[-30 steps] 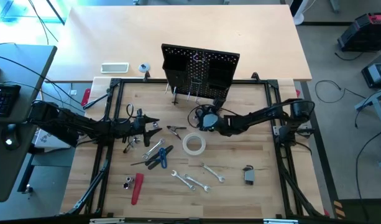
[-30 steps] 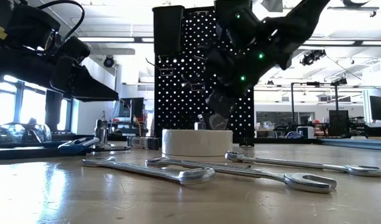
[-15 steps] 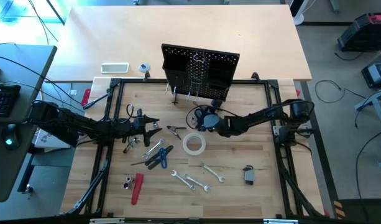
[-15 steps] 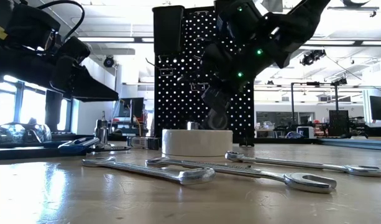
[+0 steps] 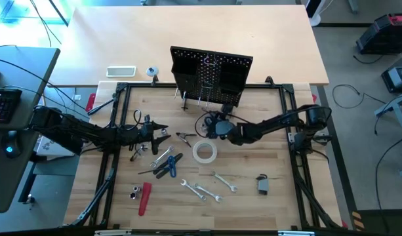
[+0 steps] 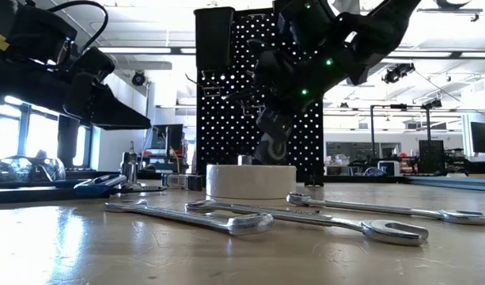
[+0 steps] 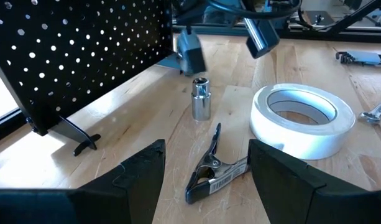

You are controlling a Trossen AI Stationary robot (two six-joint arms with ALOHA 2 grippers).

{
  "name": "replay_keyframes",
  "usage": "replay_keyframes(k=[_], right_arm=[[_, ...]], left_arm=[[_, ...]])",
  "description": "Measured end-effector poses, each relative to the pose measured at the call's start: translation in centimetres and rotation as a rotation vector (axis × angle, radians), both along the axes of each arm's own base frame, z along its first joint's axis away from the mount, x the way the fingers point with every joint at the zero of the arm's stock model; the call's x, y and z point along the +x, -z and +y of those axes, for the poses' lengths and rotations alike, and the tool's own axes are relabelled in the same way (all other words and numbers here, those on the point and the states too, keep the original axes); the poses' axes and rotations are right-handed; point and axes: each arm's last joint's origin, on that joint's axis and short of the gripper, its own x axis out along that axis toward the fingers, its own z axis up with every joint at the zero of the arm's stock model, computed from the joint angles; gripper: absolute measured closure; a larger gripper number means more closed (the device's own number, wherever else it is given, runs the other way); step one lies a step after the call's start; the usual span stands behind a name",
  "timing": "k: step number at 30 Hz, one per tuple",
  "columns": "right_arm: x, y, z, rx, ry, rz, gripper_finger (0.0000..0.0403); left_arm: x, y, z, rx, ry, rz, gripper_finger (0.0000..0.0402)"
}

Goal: Hang tools onto peg board
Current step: Hang the gray measuring tape on the peg board

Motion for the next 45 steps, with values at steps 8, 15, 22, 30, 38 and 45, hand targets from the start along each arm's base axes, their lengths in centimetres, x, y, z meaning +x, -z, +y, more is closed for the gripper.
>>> replay_keyframes(k=[8, 15, 22, 30, 38, 45], right_arm=[[0.0, -0.2, 1.3, -0.070, 0.011, 0.028, 0.0403], [0.1, -0.7, 1.4, -0.117, 0.040, 0.012, 0.0403], [0.1, -0.9, 1.4, -0.133, 0.048, 0.006, 0.0403], [0.0, -0.9, 1.3, -0.144, 0.083, 0.015, 0.0403], [0.0, -0.8, 1.8, -0.141, 0.072, 0.015, 0.0403], [0.0, -0.9, 2.8, -0.152, 0.066, 0.014, 0.0403]], left_arm=[[0.0, 0.0, 0.0, -0.004, -0.001, 0.000, 0.0181], [0.0, 0.0, 0.0, -0.005, -0.002, 0.000, 0.0181], [0.0, 0.0, 0.0, -0.006, -0.002, -0.001, 0.0181], [0.0, 0.1, 0.0, -0.006, -0.002, 0.005, 0.0181], [0.0, 0.1, 0.0, -0.005, -0.002, 0.006, 0.0181], [0.0, 0.1, 0.0, -0.004, -0.002, 0.007, 0.0181]])
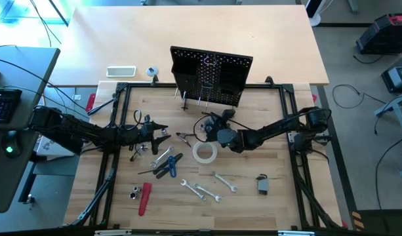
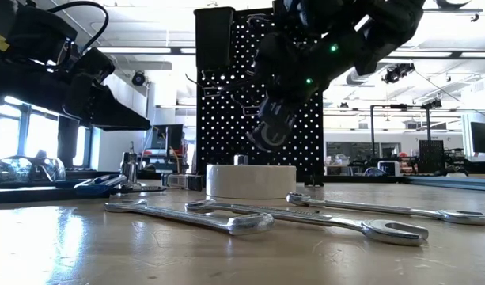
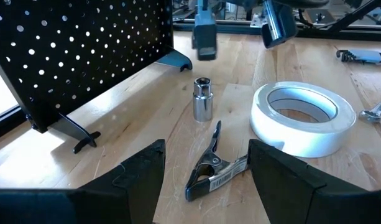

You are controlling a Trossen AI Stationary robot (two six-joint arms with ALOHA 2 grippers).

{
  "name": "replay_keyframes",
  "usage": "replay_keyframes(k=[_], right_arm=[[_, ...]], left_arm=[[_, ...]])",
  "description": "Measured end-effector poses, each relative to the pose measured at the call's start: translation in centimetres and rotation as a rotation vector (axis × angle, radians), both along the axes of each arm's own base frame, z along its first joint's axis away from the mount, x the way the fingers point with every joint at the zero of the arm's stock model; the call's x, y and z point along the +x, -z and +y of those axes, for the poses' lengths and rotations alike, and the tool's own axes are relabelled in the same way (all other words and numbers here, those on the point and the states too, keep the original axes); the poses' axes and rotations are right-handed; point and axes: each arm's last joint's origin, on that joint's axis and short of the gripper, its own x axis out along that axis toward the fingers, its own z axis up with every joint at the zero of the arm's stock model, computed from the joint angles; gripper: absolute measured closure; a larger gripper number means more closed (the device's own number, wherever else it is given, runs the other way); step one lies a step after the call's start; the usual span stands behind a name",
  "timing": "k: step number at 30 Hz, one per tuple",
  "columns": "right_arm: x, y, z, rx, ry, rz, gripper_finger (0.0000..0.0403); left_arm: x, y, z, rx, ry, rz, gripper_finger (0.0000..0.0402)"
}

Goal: Hang tools onto peg board
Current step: Hang the gray measuring tape on the peg board

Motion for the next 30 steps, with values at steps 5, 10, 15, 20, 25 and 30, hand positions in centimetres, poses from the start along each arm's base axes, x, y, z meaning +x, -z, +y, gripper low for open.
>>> replay_keyframes(k=[5, 10, 15, 20, 25, 30], right_arm=[[-0.1, 0.0, -0.1, -0.014, 0.027, 0.004, 0.0403], [-0.1, 0.0, -0.4, -0.016, 0.039, 0.008, 0.0403], [-0.1, 0.0, -0.7, -0.010, 0.041, 0.007, 0.0403], [-0.1, 0.1, -1.1, -0.008, 0.052, 0.018, 0.0403], [-0.2, 0.3, -1.9, 0.004, 0.073, 0.021, 0.0403], [-0.2, 0.3, -2.3, 0.005, 0.083, 0.020, 0.0403]], left_arm=[[0.0, 0.0, 0.0, 0.000, 0.000, 0.000, 0.0181], [0.0, 0.0, 0.0, 0.000, 0.000, 0.000, 0.0181], [0.0, 0.0, 0.0, 0.000, 0.000, 0.004, 0.0181], [0.0, 0.0, 0.0, 0.000, 0.000, 0.005, 0.0181], [0.0, 0.1, 0.0, 0.000, 0.000, 0.006, 0.0181], [0.0, 0.1, 0.0, 0.000, 0.000, 0.006, 0.0181]])
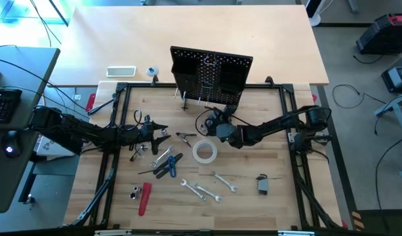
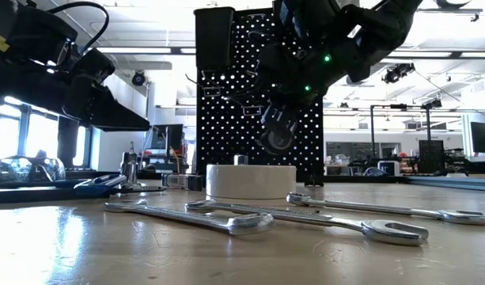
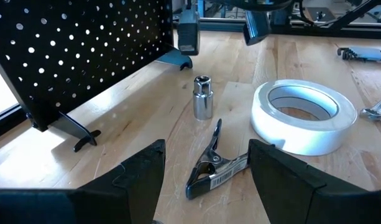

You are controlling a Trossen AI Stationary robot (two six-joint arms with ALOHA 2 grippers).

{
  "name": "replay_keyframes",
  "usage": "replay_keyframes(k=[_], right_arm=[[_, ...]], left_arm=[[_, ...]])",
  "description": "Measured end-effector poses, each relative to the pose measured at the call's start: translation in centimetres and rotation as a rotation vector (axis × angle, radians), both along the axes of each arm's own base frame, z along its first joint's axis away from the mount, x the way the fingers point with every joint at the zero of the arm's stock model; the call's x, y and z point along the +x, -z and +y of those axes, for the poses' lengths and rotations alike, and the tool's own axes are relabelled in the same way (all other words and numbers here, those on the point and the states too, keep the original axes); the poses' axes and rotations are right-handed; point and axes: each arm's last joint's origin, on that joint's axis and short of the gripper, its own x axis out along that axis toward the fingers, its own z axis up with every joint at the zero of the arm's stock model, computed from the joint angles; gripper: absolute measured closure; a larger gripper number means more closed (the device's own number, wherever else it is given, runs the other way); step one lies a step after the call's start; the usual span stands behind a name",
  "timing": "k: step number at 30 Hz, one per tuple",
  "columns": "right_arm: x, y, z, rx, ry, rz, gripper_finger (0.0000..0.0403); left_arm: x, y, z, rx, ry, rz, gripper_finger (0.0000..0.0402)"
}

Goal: Hang tools onto peg board
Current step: Hang the gray measuring tape on the peg board

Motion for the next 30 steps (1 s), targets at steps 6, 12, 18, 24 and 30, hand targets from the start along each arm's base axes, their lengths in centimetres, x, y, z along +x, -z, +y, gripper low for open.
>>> replay_keyframes(k=[6, 12, 18, 24, 30], right_arm=[[-0.1, 0.1, -1.0, 0.010, 0.031, -0.014, 0.0403], [-0.2, 0.1, -1.9, 0.028, 0.046, -0.024, 0.0403], [-0.2, 0.1, -1.8, 0.028, 0.047, -0.024, 0.0403], [-0.2, 0.2, -2.1, 0.031, 0.055, -0.026, 0.0403], [-0.4, 0.7, -2.2, 0.083, 0.061, -0.041, 0.0400]], left_arm=[[0.0, 0.0, 0.0, 0.006, 0.001, 0.002, 0.0181], [0.0, 0.0, 0.0, 0.006, 0.001, 0.003, 0.0181], [0.0, 0.0, 0.0, 0.006, 0.001, 0.003, 0.0181], [0.0, 0.0, 0.0, 0.006, 0.001, 0.003, 0.0181], [0.0, 0.0, 0.0, 0.001, -0.002, 0.001, 0.0181]])
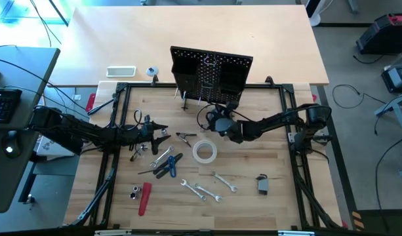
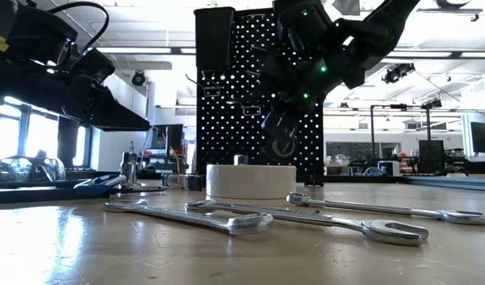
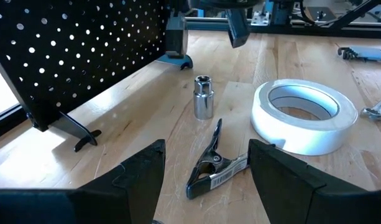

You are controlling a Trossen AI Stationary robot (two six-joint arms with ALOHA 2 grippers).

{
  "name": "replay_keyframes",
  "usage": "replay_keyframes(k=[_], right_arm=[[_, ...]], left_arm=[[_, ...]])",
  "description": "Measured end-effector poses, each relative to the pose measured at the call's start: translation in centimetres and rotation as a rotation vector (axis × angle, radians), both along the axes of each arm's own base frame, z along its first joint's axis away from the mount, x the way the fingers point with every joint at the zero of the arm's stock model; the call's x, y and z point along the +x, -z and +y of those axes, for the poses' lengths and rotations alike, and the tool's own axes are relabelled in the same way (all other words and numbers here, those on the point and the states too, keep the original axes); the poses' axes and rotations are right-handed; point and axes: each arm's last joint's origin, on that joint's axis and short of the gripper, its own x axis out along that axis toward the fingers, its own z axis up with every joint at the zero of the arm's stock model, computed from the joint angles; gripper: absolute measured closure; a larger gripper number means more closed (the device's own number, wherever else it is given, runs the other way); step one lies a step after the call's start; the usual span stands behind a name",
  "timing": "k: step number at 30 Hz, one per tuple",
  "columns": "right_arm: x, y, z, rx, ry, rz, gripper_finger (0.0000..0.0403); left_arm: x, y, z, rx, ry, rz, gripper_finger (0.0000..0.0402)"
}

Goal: Hang tools onto peg board
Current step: Hang the gray measuring tape on the peg board, then put the silver socket into the right black bin on the peg board

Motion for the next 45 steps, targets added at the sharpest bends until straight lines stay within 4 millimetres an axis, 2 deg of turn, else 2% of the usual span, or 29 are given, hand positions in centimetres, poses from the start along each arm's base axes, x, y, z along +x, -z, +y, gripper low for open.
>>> replay_keyframes(k=[12, 23, 31, 45], right_arm=[[-0.1, 0.2, 0.0, 0.017, 0.008, 0.000, 0.0353], [0.0, 0.1, 1.6, 0.000, -0.028, 0.005, 0.0292], [-0.1, -0.3, 4.7, -0.096, -0.013, 0.040, 0.0264], [-1.0, -1.4, 11.1, -0.236, -0.060, 0.084, 0.0263]], left_arm=[[0.0, 0.0, 0.0, -0.001, -0.011, -0.001, 0.0181], [0.0, 0.0, 0.0, 0.000, -0.011, -0.001, 0.0181], [0.0, 0.0, 0.0, 0.031, -0.002, 0.009, 0.0181], [-0.1, -0.1, 0.1, 0.058, -0.034, 0.014, 0.0181]])
